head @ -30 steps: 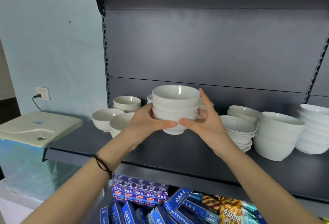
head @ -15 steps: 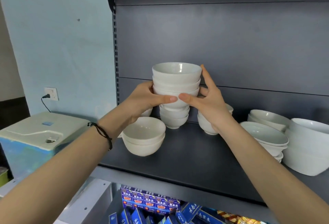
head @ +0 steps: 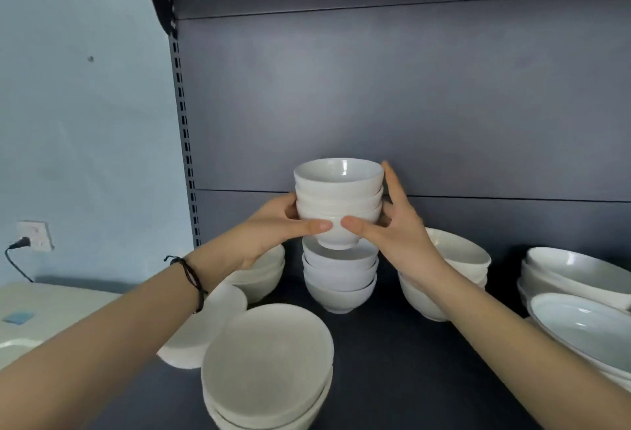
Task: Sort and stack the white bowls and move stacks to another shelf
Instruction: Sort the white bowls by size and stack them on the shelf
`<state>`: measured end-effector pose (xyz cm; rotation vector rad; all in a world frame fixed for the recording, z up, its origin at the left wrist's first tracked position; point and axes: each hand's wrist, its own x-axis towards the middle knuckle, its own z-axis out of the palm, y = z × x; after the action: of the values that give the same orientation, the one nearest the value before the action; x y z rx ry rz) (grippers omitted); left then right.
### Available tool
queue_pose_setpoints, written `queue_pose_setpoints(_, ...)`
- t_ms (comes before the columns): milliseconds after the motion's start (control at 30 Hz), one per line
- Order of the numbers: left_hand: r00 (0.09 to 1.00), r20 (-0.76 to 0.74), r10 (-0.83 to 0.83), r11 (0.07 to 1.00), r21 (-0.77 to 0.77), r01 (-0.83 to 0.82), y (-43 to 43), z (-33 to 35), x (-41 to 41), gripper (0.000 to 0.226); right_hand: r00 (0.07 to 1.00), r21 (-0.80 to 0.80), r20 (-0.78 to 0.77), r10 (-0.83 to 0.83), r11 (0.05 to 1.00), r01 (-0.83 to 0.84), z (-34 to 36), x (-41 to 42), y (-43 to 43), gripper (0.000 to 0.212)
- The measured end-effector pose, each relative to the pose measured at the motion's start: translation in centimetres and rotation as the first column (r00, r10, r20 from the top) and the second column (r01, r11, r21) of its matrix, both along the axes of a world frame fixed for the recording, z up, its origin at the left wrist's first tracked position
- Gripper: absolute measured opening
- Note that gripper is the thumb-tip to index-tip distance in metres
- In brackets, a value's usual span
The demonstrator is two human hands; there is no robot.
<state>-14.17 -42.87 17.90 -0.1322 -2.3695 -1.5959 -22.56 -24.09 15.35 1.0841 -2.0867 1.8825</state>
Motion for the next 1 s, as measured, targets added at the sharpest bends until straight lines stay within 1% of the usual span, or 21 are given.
queue_pose_setpoints(167, 0.997, 0.041, -0.072, 0.997, -0.030, 0.073, -0.7, -1.3, -2.3, 0.045, 1.000, 0.027, 0.005, -0.010, 1.000, 0.010, -1.5, -1.7, -0.3, 0.116)
queue_pose_setpoints(267, 0.994, 0.054, -0.095, 0.995, -0.031, 0.097, -1.3, -2.2, -2.8, 0.049, 1.000, 0.033, 0.016, -0.023, 0.999, 0.022, -2.4, -2.1, -0.6, 0.111)
queue_pose_setpoints(500, 0.987, 0.110, -0.116, 0.992, -0.029, 0.120, -2.6, -3.6, -3.4, 0.049, 0.999, 0.042, 0.038, -0.039, 0.998, 0.038, -4.3, -2.3, -1.5, 0.113)
queue_pose_setpoints(600, 0.986, 0.113, -0.123, 0.991, -0.038, 0.128, -2.7, -3.9, -4.0, 0.052, 0.998, 0.029, 0.044, -0.036, 0.999, 0.035, -4.7, -2.5, -1.5, 0.115)
queue_pose_setpoints(700, 0.988, 0.094, -0.120, 0.992, -0.033, 0.123, -2.5, -3.8, -4.3, 0.049, 0.999, 0.005, 0.049, -0.020, 1.000, 0.019, -5.1, -2.9, -1.4, 0.118)
queue_pose_setpoints(767, 0.988, 0.085, -0.127, 0.991, -0.038, 0.130, -2.5, -3.8, -4.4, 0.049, 0.999, 0.017, 0.046, -0.010, 1.000, 0.009, -5.3, -2.8, -1.4, 0.119)
queue_pose_setpoints(900, 0.988, 0.082, -0.131, 0.989, -0.053, 0.135, -2.5, -4.2, -4.3, 0.050, 0.999, 0.030, 0.047, 0.002, 1.000, -0.003, -5.4, -2.5, -1.5, 0.112)
queue_pose_setpoints(1000, 0.990, 0.077, -0.120, 0.991, -0.054, 0.124, -2.5, -4.4, -4.1, 0.046, 0.999, 0.042, 0.036, -0.012, 0.999, 0.011, -5.3, -2.2, -1.5, 0.106)
